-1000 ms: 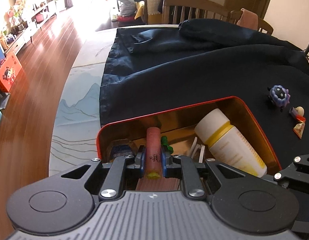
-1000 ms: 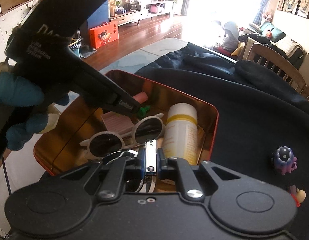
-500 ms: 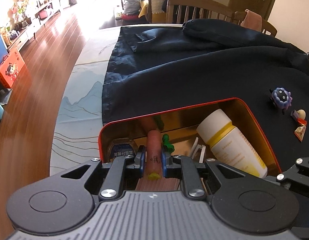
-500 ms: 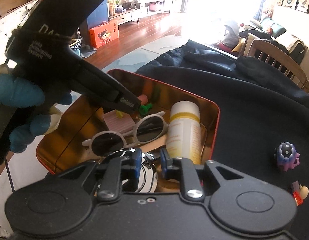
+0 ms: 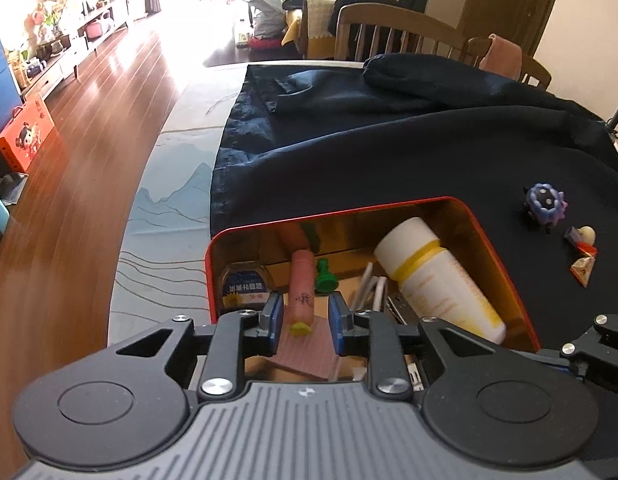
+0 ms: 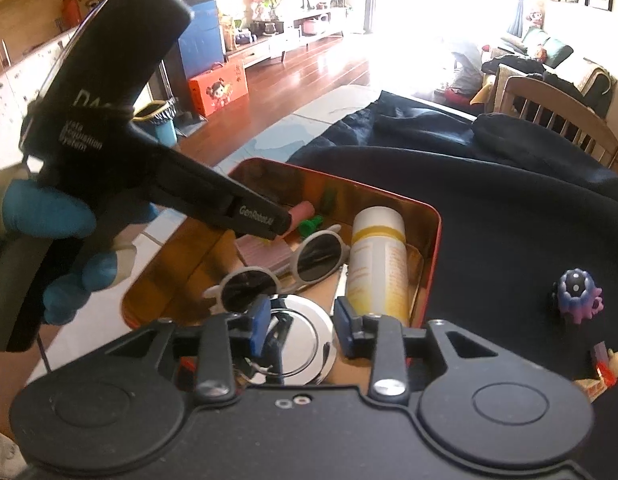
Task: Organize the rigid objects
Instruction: 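Release the pink stick with left tool while right tool releases the nail clipper into the box, then move both tools back toward the candy wrapper and wooden figure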
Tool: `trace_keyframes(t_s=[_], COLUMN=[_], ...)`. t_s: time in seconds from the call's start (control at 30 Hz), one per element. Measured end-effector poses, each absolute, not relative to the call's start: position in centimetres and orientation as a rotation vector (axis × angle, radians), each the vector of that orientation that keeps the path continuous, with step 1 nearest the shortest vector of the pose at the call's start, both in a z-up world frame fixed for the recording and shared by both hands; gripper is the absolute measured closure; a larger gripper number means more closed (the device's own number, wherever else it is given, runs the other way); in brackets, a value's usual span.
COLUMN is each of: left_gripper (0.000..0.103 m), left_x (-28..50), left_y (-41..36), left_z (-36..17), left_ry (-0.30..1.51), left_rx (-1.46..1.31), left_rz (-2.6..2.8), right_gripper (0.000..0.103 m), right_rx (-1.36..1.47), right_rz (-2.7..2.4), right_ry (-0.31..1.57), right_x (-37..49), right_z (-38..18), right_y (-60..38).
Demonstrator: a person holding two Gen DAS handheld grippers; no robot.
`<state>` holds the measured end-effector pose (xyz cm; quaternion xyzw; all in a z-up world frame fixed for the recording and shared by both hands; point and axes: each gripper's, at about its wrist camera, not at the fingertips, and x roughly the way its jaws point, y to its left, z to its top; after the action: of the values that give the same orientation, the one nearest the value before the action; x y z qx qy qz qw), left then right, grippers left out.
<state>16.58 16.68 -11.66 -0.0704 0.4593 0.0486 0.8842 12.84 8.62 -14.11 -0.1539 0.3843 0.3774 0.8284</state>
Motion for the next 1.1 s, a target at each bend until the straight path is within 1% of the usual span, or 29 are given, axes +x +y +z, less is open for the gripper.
trace_keyframes(t_s=[0.13, 0.2, 0.3, 0.33, 0.37, 0.47, 0.6, 0.67, 0.83, 0.9, 1.03, 1.1], left_gripper=[0.079, 0.076, 0.064, 0.052, 0.043, 0.042, 0.042, 0.042, 0.032, 0.031, 0.027, 0.026], left_x=[15.6, 15.1, 14.4, 14.1, 13.8, 13.1, 12.5, 12.2, 11.5, 11.3, 11.3, 11.5], left_y=[16.4, 16.2, 15.8, 15.6, 15.5, 14.9, 14.1, 13.5, 11.7, 10.7, 8.6, 7.5], left_z=[-10.8, -10.4, -9.8, -9.5, -9.2, -8.3, -7.3, -6.7, -5.3, -5.0, -4.4, -4.3], left_ry=[0.940, 0.931, 0.910, 0.899, 0.887, 0.860, 0.842, 0.833, 0.807, 0.801, 0.792, 0.789], left_rx=[-0.166, -0.175, -0.180, -0.182, -0.184, -0.193, -0.203, -0.196, -0.205, -0.205, -0.181, -0.181], left_rz=[0.104, 0.107, 0.110, 0.112, 0.115, 0.114, 0.110, 0.112, 0.099, 0.088, 0.074, 0.065], right_gripper=[0.065, 0.060, 0.056, 0.056, 0.056, 0.052, 0.039, 0.038, 0.024, 0.018, 0.013, 0.007], right_rx=[-0.299, -0.289, -0.278, -0.273, -0.266, -0.248, -0.221, -0.211, -0.144, -0.131, -0.109, -0.108], right_rz=[0.799, 0.797, 0.789, 0.788, 0.788, 0.784, 0.774, 0.768, 0.759, 0.750, 0.726, 0.707], right_ry=[0.803, 0.793, 0.774, 0.770, 0.766, 0.751, 0.734, 0.726, 0.724, 0.712, 0.690, 0.674], right_x=[12.6, 12.4, 12.0, 11.9, 11.8, 11.6, 11.4, 11.4, 11.8, 11.8, 11.9, 12.2], right_z=[-13.4, -13.1, -12.6, -12.4, -12.2, -11.7, -10.9, -10.5, -9.6, -9.3, -8.8, -8.6], right_y=[7.8, 7.4, 6.6, 6.5, 6.2, 5.3, 3.9, 3.1, 0.2, -0.9, -3.7, -5.0])
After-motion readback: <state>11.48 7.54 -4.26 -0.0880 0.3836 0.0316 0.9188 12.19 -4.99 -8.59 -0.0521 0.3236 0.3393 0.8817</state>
